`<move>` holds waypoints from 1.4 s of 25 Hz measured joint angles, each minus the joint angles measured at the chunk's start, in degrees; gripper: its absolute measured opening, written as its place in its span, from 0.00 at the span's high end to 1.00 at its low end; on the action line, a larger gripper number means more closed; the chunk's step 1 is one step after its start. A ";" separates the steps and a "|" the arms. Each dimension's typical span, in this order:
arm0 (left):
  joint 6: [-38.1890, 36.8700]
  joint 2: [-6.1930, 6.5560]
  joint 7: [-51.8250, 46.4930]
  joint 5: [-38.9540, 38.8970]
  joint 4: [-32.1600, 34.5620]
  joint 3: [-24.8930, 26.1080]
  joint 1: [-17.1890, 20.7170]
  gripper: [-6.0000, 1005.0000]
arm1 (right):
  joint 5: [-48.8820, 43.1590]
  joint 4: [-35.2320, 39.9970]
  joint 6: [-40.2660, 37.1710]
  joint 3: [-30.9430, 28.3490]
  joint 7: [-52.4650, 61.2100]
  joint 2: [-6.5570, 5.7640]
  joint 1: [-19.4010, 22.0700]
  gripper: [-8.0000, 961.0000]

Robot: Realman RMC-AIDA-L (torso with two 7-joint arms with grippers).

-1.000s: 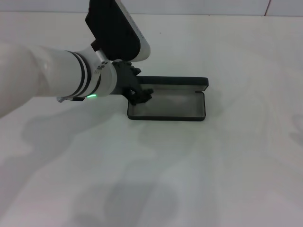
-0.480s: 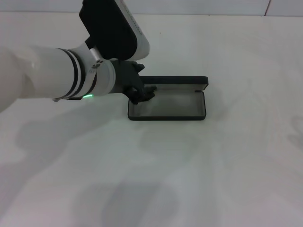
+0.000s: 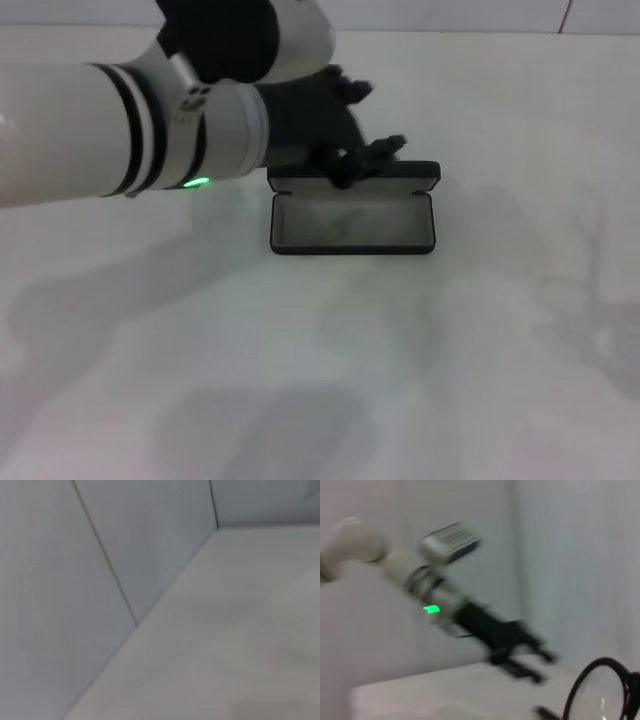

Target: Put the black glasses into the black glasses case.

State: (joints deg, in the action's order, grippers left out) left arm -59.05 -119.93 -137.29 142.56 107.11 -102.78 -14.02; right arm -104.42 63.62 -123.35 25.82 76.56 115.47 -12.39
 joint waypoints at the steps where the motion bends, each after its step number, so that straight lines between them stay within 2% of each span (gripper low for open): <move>1: 0.21 -0.04 0.03 -0.24 0.94 -0.42 0.24 0.43 | 0.85 -0.01 0.08 2.97 0.00 0.10 -0.48 0.88; 4: 1.94 -0.05 0.35 -3.79 3.93 -1.71 0.87 0.44 | 1.93 -0.47 0.17 8.29 0.01 0.44 -1.86 0.88; 8: 3.52 0.07 5.20 -14.37 6.78 -1.48 2.14 0.46 | 2.56 -3.67 0.25 13.57 -0.41 0.46 -4.49 0.88; 11: 3.55 0.09 9.95 -22.84 6.97 -0.42 2.96 0.59 | 2.34 -6.52 0.51 16.57 -1.77 0.45 -6.97 0.88; 13: 3.44 0.11 11.01 -25.06 6.84 -0.01 3.18 0.68 | 2.40 -7.96 1.04 18.88 -2.47 0.45 -8.46 0.88; 14: 2.33 0.16 13.06 -29.93 5.98 0.91 3.43 0.79 | 2.56 -8.36 1.35 19.90 -2.66 0.46 -9.06 0.88; 15: 1.71 0.18 13.65 -31.27 5.53 1.20 3.38 0.90 | 2.82 -8.61 1.66 20.95 -2.81 0.49 -9.57 0.88; 24: -2.13 0.16 18.05 -37.72 2.05 1.22 2.90 0.92 | 6.63 -9.59 5.46 29.64 -2.92 0.56 -12.90 0.88; 35: -4.64 0.12 20.13 -40.39 -0.14 2.06 2.79 0.93 | 8.08 -9.60 6.20 31.68 -2.91 0.54 -13.85 0.88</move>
State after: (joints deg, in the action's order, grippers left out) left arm -63.69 -119.81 -117.17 102.17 106.97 -100.72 -11.23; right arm -96.33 54.02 -117.15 57.50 73.65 116.01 -26.24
